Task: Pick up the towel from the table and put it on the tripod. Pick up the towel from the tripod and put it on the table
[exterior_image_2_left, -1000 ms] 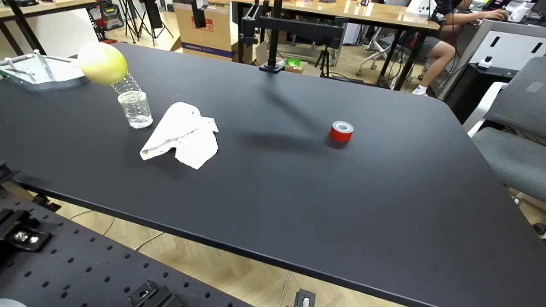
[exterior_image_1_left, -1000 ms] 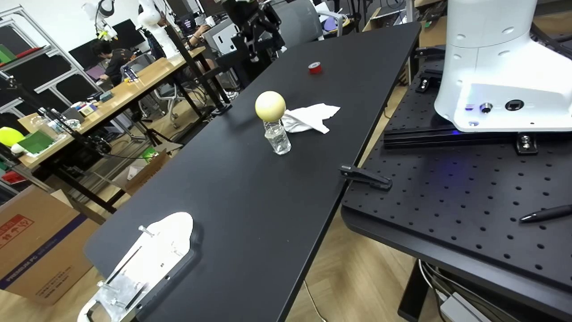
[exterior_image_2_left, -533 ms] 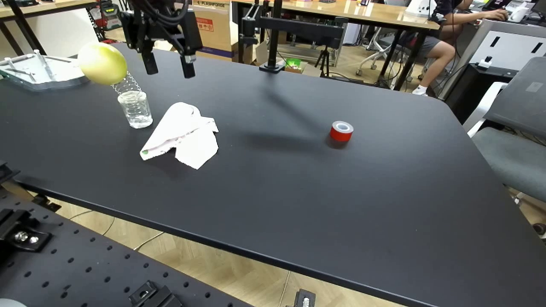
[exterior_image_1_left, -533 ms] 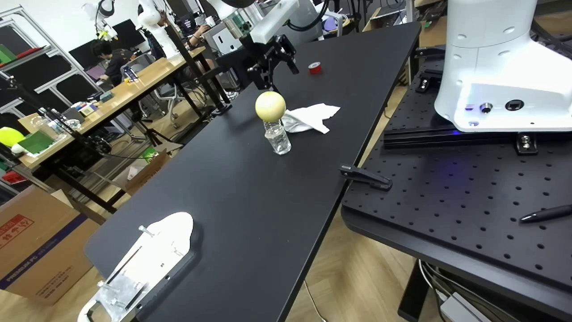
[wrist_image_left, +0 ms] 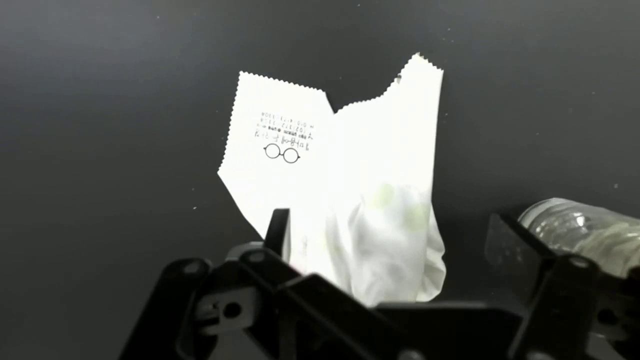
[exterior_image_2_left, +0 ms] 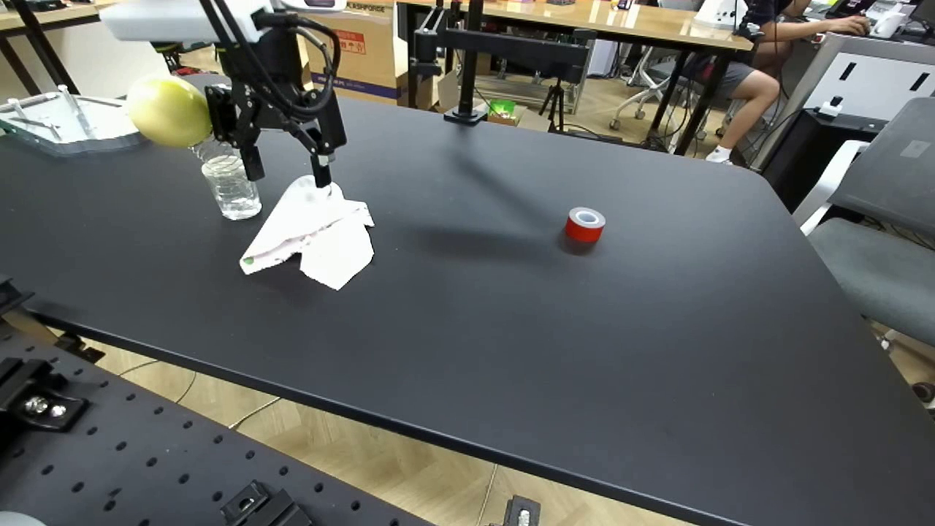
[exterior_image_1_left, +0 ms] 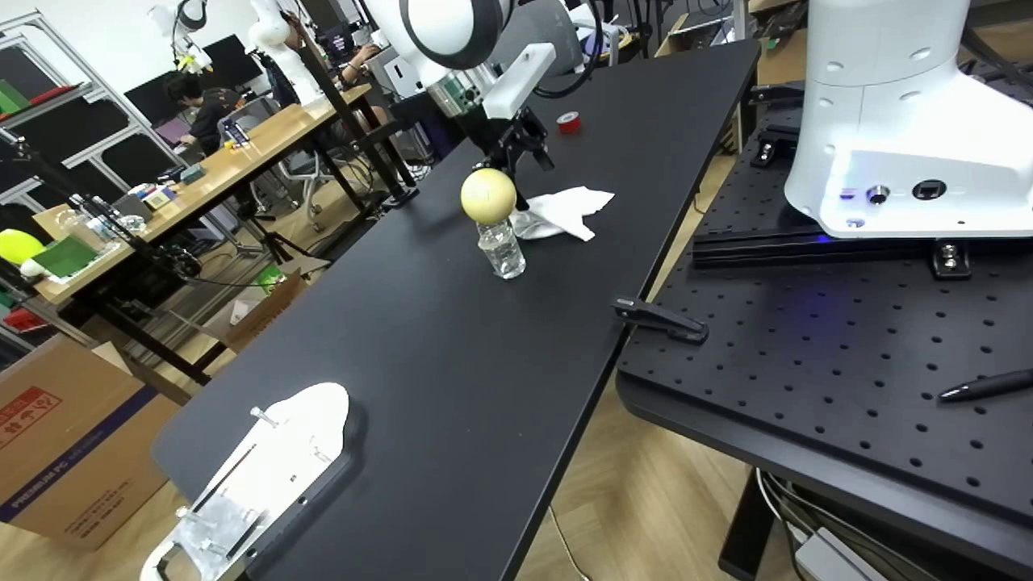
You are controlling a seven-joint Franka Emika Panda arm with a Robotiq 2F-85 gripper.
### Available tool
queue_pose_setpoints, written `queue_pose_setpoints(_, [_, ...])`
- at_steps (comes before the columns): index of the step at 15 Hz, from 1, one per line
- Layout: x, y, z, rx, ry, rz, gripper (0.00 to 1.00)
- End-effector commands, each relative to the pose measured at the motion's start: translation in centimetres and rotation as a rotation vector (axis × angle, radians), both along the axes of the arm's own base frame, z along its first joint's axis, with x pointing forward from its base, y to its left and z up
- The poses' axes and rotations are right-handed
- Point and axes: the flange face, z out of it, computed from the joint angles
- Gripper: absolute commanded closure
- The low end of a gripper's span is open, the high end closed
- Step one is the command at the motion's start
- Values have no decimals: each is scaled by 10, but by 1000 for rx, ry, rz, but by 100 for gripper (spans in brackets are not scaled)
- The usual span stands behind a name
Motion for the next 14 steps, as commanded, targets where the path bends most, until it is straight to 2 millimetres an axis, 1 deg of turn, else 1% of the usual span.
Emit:
queue_pose_setpoints(1, [10, 5, -14, 10, 15, 65, 0])
queue_pose_setpoints(2, [10, 6, -18, 16, 22, 72, 25])
queue_pose_setpoints(3, [11, 8, -21, 23, 31, 86, 27])
queue_pose_setpoints(4, [11, 8, -23, 27, 37, 96, 33])
queue_pose_setpoints(5, [12, 9, -25, 30, 41, 105, 42])
queue_pose_setpoints(9, [14, 10, -28, 41, 50, 131, 69])
queue_pose_setpoints(13, [15, 11, -20, 44, 47, 141, 97])
queue_pose_setpoints(14, [15, 12, -16, 45, 51, 136, 99])
